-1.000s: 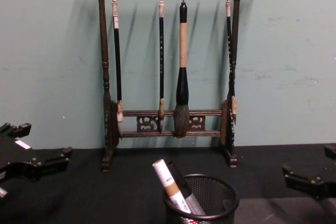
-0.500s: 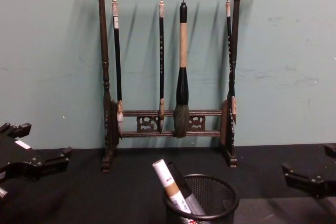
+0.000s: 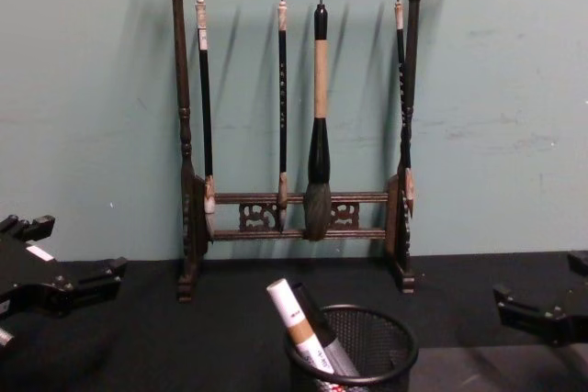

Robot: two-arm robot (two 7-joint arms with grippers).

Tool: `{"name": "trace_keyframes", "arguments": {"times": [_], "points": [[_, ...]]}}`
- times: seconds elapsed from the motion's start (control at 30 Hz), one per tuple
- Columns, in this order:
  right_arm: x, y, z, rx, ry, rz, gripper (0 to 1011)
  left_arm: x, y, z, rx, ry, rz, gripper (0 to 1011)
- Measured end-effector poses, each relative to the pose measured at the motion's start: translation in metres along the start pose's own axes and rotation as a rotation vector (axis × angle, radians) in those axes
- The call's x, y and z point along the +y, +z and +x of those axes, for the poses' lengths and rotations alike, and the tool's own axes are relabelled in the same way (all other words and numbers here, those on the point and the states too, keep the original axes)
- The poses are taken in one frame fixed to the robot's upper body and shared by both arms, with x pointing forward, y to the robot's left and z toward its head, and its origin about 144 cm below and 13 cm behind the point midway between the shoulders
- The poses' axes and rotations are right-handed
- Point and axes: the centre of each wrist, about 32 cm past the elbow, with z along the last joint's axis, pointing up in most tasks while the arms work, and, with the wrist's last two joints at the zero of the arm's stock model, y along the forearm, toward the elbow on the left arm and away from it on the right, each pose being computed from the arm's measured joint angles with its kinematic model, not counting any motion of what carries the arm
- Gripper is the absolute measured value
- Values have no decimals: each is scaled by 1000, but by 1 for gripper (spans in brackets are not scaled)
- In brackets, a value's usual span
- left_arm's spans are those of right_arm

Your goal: Pick up the water-based marker from the table and place it into the pen holder.

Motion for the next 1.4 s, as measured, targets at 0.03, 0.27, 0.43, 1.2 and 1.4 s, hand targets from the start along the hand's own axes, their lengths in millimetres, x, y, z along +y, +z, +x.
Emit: {"name": "trace_keyframes", "arguments": {"times": [0.03, 0.27, 0.43, 1.2, 1.4], "points": [[0, 0, 0, 0, 0, 0, 1002, 0, 0, 0, 0, 0, 0, 1001], [0, 0, 0, 0, 0, 0, 1002, 0, 0, 0, 0, 0, 0, 1001], [0, 0, 0, 0, 0, 0, 1002, 0, 0, 0, 0, 0, 0, 1001], [0, 0, 0, 0, 0, 0, 1002, 0, 0, 0, 0, 0, 0, 1001], [0, 0, 0, 0, 0, 0, 1002, 0, 0, 0, 0, 0, 0, 1001]]}}
